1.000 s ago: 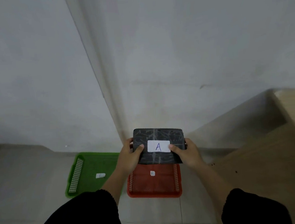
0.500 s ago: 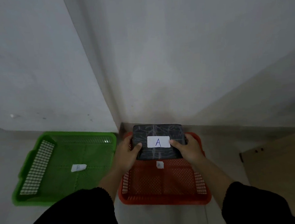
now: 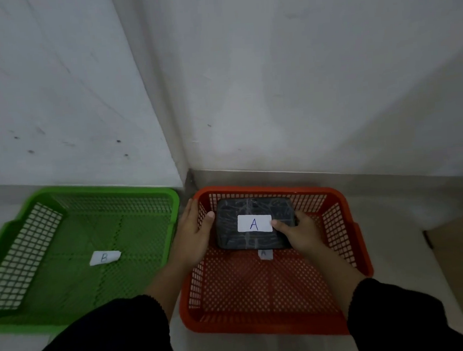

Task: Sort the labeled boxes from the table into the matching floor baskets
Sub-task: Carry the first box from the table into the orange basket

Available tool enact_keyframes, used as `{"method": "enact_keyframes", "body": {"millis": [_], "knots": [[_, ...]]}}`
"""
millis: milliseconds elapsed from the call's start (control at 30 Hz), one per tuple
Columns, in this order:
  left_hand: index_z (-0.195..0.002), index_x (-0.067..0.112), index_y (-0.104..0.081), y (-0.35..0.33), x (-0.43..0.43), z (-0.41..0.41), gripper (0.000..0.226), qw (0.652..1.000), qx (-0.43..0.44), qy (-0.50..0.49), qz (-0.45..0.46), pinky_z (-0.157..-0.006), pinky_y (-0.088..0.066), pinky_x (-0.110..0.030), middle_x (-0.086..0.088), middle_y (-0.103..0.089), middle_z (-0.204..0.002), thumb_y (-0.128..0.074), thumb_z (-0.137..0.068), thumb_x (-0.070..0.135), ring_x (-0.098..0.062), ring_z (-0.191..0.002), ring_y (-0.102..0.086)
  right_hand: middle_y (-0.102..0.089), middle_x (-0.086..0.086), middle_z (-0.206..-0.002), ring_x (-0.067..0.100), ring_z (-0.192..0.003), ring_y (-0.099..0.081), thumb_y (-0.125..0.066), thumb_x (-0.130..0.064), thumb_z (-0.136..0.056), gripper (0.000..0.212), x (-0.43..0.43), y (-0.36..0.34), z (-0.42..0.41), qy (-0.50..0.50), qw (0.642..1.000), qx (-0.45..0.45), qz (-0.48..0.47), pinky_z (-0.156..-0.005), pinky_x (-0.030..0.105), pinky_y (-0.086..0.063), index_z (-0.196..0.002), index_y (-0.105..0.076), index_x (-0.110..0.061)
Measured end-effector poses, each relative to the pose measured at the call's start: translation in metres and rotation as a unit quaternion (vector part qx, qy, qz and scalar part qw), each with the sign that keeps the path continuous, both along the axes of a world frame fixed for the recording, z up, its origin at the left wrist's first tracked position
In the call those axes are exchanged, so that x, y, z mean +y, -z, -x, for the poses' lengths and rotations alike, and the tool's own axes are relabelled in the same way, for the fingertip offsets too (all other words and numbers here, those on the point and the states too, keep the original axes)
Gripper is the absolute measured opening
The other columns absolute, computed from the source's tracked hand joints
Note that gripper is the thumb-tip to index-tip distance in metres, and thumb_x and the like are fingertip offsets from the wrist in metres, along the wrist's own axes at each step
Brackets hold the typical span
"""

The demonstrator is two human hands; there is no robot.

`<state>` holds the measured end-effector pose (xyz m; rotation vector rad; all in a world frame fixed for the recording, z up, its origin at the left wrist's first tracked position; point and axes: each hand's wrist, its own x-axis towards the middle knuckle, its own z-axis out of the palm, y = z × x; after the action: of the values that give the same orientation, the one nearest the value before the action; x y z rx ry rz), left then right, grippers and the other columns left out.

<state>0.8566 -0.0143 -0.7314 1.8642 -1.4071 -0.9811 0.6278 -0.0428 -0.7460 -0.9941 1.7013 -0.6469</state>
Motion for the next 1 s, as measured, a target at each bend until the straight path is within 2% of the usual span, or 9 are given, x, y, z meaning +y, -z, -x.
{"method": "enact_keyframes", "body": {"millis": [100, 233, 400, 567, 667, 733, 800, 900, 1000], "knots": [[-0.148, 0.022, -0.016, 0.002, 0.002, -0.001, 0.061, 1.000, 0.005, 0.000, 0.003, -0.108, -0.005, -0.024, 0.001, -0.014, -0.159, -0.033, -0.094, 0.046, -0.012, -0.144, -0.008, -0.065, 0.014, -0.117, 0.019, -0.087, -0.059, -0.074, -0.024, -0.077, 0.046, 0.001, 0.008, -0.007, 0.011, 1.000, 0.002, -0.002, -0.074, 0.029, -0.049, -0.117, -0.057, -0.007], [-0.148, 0.023, -0.014, 0.003, 0.002, -0.001, 0.061, 1.000, 0.012, -0.002, -0.004, -0.108, -0.005, -0.024, 0.002, -0.013, -0.159, -0.033, -0.094, 0.046, -0.011, -0.144, -0.009, -0.065, 0.014, -0.117, 0.016, -0.082, -0.056, -0.073, -0.023, -0.078, 0.046, 0.000, 0.012, -0.014, 0.016, 1.000, 0.005, 0.002, -0.063, 0.023, -0.045, -0.117, -0.057, -0.006], [-0.147, 0.023, -0.014, 0.002, 0.002, -0.001, 0.061, 1.000, 0.017, -0.004, -0.002, -0.109, -0.006, -0.025, 0.001, -0.013, -0.159, -0.034, -0.094, 0.045, -0.011, -0.144, -0.009, -0.065, 0.016, -0.117, 0.020, -0.089, -0.060, -0.074, -0.021, -0.077, 0.045, -0.001, 0.014, -0.029, 0.003, 1.000, -0.014, -0.001, -0.078, 0.029, -0.049, -0.115, -0.058, -0.003], [-0.147, 0.025, -0.015, -0.002, 0.002, -0.001, 0.062, 1.000, 0.028, -0.003, -0.005, -0.112, -0.008, -0.028, 0.001, -0.015, -0.158, -0.036, -0.093, 0.046, -0.013, -0.145, -0.011, -0.065, 0.015, -0.119, 0.018, -0.087, -0.058, -0.073, -0.024, -0.078, 0.047, -0.002, 0.011, -0.034, -0.005, 1.000, -0.012, -0.007, -0.074, 0.026, -0.047, -0.117, -0.057, -0.005], [-0.146, 0.027, -0.020, -0.013, 0.004, -0.001, 0.060, 0.999, 0.032, -0.003, -0.016, -0.119, -0.014, -0.039, -0.001, -0.022, -0.157, -0.042, -0.092, 0.043, -0.018, -0.144, -0.018, -0.061, 0.013, -0.127, 0.021, -0.097, -0.060, -0.070, -0.029, -0.080, 0.053, 0.004, -0.004, -0.027, -0.029, 0.999, 0.007, -0.013, -0.080, 0.026, -0.047, -0.125, -0.053, -0.006], [-0.144, 0.027, -0.027, -0.036, 0.006, 0.001, 0.057, 0.998, 0.031, 0.008, -0.045, -0.115, -0.026, -0.049, -0.005, -0.033, -0.152, -0.045, -0.092, 0.040, -0.024, -0.140, -0.029, -0.059, 0.012, -0.130, 0.025, -0.109, -0.059, -0.067, -0.031, -0.082, 0.054, 0.011, -0.030, -0.019, -0.033, 0.999, 0.034, -0.021, -0.085, 0.027, -0.046, -0.127, -0.051, -0.006], [-0.141, 0.024, -0.031, -0.061, 0.012, 0.004, 0.054, 0.997, 0.024, 0.020, -0.070, -0.111, -0.033, -0.052, -0.009, -0.040, -0.147, -0.047, -0.091, 0.038, -0.028, -0.136, -0.035, -0.059, 0.011, -0.132, 0.027, -0.114, -0.057, -0.066, -0.034, -0.083, 0.054, 0.020, -0.059, -0.012, -0.049, 0.997, 0.056, -0.029, -0.093, 0.031, -0.046, -0.128, -0.052, -0.007], [-0.134, 0.021, -0.042, -0.130, 0.017, 0.014, 0.048, 0.995, 0.007, 0.044, -0.090, -0.109, -0.036, -0.050, -0.010, -0.047, -0.140, -0.051, -0.089, 0.036, -0.028, -0.130, -0.042, -0.053, 0.012, -0.138, 0.029, -0.123, -0.052, -0.062, -0.037, -0.085, 0.058, 0.029, -0.135, 0.003, -0.074, 0.993, 0.083, -0.040, -0.104, 0.043, -0.043, -0.132, -0.048, -0.007], [-0.128, 0.025, -0.049, -0.220, 0.020, 0.025, 0.040, 0.988, 0.010, 0.088, -0.128, -0.104, -0.041, -0.042, -0.005, -0.056, -0.134, -0.050, -0.090, 0.038, -0.025, -0.120, -0.052, -0.056, 0.010, -0.135, 0.028, -0.123, -0.053, -0.059, -0.041, -0.085, 0.054, 0.035, -0.228, 0.015, -0.097, 0.989, 0.108, -0.024, -0.104, 0.043, -0.043, -0.130, -0.051, -0.010]]}}
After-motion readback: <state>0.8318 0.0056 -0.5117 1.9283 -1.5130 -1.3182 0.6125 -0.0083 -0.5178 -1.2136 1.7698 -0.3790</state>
